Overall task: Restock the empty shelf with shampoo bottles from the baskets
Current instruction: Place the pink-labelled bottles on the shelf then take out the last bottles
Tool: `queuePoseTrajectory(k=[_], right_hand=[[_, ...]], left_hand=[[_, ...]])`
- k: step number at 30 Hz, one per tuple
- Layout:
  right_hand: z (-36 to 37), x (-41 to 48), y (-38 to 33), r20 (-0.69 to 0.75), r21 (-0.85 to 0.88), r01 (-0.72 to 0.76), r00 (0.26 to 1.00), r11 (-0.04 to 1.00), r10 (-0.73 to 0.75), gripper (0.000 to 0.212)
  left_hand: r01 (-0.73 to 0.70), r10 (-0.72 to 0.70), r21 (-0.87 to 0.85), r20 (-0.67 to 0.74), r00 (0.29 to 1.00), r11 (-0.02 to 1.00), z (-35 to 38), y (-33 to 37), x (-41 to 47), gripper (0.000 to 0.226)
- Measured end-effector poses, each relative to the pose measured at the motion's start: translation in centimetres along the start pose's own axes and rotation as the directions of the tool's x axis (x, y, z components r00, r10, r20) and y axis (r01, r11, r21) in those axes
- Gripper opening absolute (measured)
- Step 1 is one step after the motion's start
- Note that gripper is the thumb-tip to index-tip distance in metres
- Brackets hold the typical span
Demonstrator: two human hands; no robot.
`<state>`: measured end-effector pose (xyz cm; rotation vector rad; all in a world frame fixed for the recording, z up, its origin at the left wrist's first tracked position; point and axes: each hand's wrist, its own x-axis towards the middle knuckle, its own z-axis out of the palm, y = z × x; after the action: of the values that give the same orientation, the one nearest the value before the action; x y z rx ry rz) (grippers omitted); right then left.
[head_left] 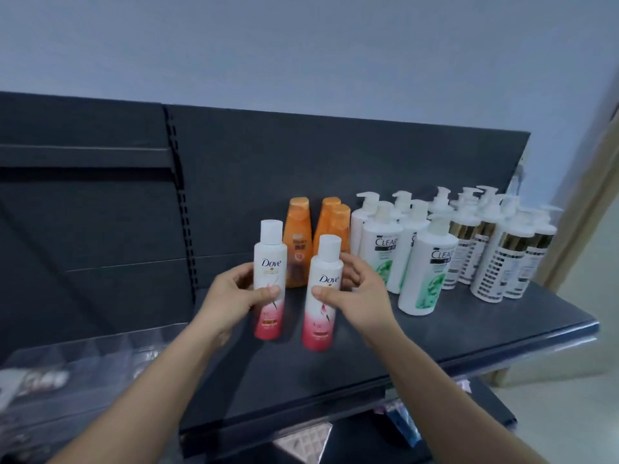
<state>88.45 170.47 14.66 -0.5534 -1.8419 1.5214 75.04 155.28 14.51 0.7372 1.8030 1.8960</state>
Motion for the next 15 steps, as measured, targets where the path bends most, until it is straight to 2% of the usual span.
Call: queuePoseTrajectory(k=[10,15], right_hand=[[6.3,5.8,1.3,0.100,-0.025,-0.002,0.995,1.000,0.005,0.061],[9.1,8.8,2.2,0.106,-0.102,0.010,0.994,0.995,0.001,0.060]], left_hand=[[-0.025,0.046,0.139,-0.154,0.987,0.990,-5.4,-1.5,4.9,0.040],[-0.017,0.061,0.219,-0.198,0.978,0.976,-7.4,-2.8,8.0,0.044]])
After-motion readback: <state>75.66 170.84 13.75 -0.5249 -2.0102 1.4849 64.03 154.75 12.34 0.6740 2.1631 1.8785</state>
